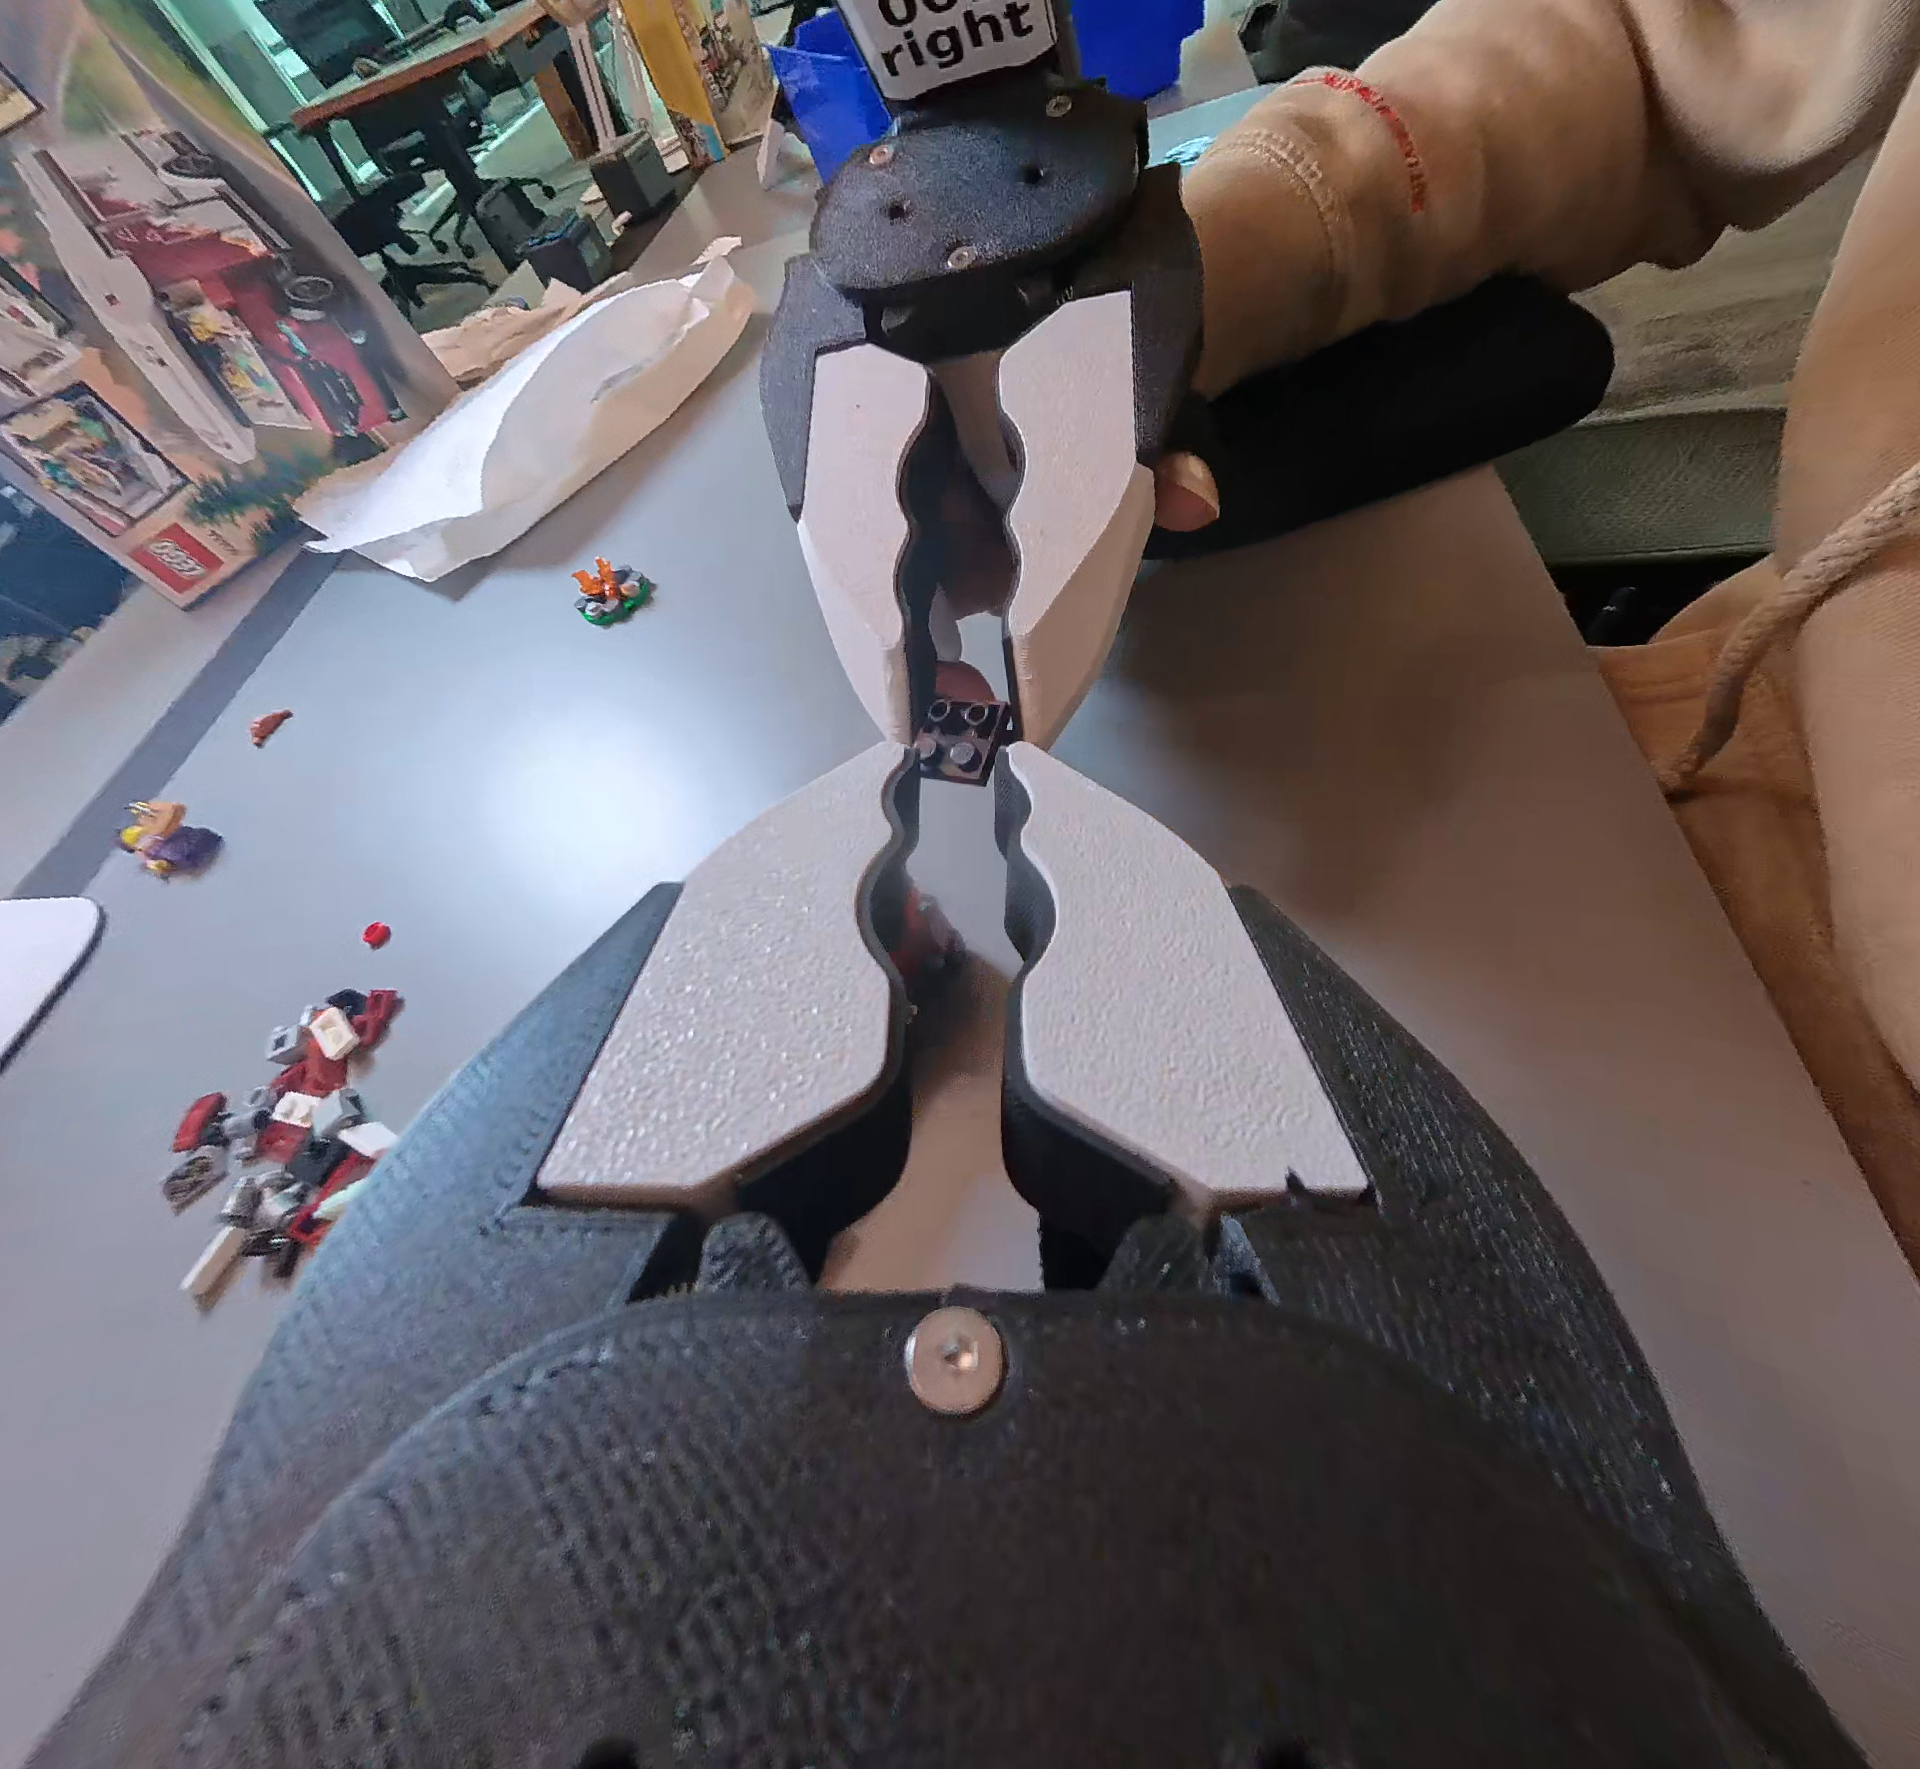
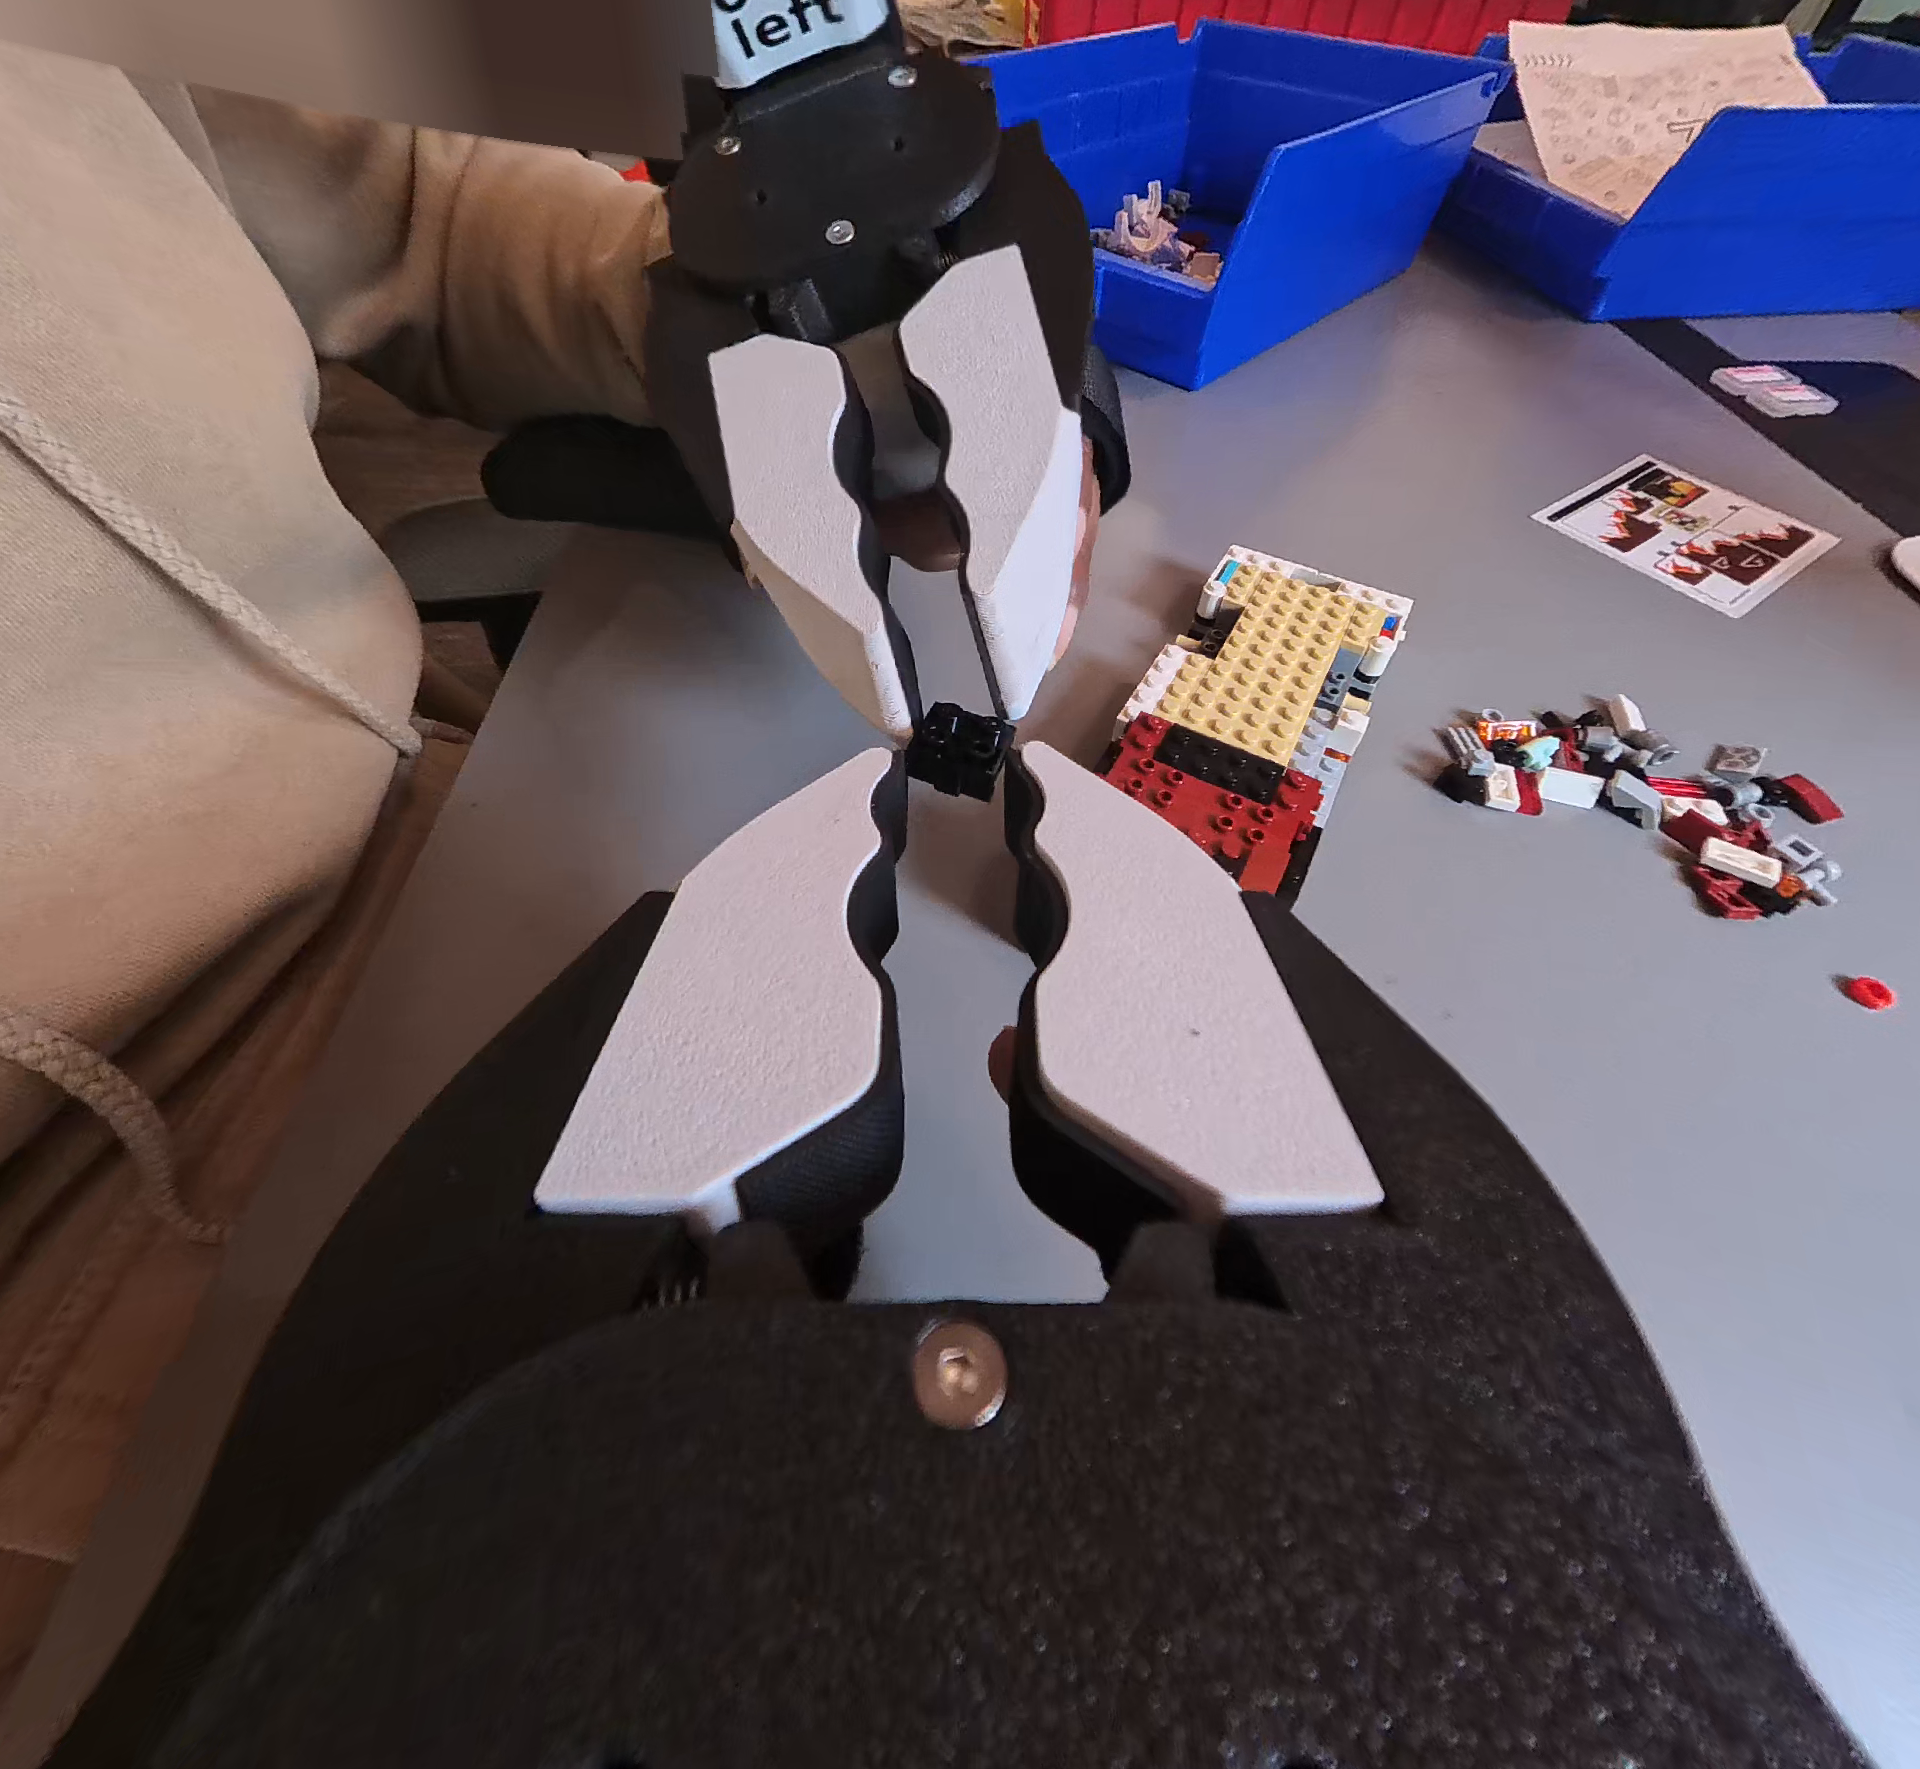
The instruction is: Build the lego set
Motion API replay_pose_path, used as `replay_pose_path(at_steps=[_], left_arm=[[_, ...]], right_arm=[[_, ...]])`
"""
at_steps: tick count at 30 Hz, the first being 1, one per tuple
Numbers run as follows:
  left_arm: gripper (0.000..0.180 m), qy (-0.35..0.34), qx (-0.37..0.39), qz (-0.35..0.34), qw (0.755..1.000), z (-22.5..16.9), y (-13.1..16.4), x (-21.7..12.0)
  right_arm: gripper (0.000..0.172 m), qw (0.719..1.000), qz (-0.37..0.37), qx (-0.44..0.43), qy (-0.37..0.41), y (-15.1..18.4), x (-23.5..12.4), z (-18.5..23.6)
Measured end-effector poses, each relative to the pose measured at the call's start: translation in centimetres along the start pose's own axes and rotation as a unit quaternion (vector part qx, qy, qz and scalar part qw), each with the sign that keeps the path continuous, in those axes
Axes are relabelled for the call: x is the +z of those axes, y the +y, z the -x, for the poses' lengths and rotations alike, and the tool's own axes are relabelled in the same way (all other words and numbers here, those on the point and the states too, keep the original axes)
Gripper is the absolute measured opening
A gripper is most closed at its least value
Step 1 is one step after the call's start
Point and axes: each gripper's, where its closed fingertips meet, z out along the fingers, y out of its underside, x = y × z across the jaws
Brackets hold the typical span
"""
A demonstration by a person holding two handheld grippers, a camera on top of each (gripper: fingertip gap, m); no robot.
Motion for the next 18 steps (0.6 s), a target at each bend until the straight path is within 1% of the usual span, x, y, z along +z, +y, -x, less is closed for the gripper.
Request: replay_pose_path(at_steps=[3,5,7,8,13,16,18], left_arm=[[0.016,0.024,-0.039,-0.007,0.999,0.0,0.3,-0.2],[0.021,0.049,-0.071,-0.006,0.996,-0.3,0.5,-0.3],[0.031,0.079,-0.108,0.0,0.991,-0.8,0.8,-0.1],[0.032,0.087,-0.118,-0.003,0.989,-1.0,0.8,-0.1],[0.026,0.1,-0.132,-0.029,0.986,-1.4,0.0,0.2],[0.018,0.099,-0.137,-0.032,0.985,-1.3,0.0,0.3],[0.016,0.099,-0.137,-0.031,0.985,-1.3,0.1,0.3]], right_arm=[[0.018,1.0,0.001,-0.022,0.003,0.0,-0.3,0.1],[0.018,1.0,0.0,-0.031,0.0,0.0,-0.5,0.3],[0.018,0.999,-0.001,-0.041,-0.005,0.0,-0.5,0.5],[0.018,0.999,-0.004,-0.045,-0.008,-0.1,-0.5,0.7],[0.018,0.998,-0.007,-0.061,-0.008,-0.2,-0.4,1.0],[0.018,0.998,-0.008,-0.061,-0.011,-0.1,-0.3,1.1],[0.018,0.998,-0.008,-0.062,-0.011,-0.1,-0.3,1.1]])
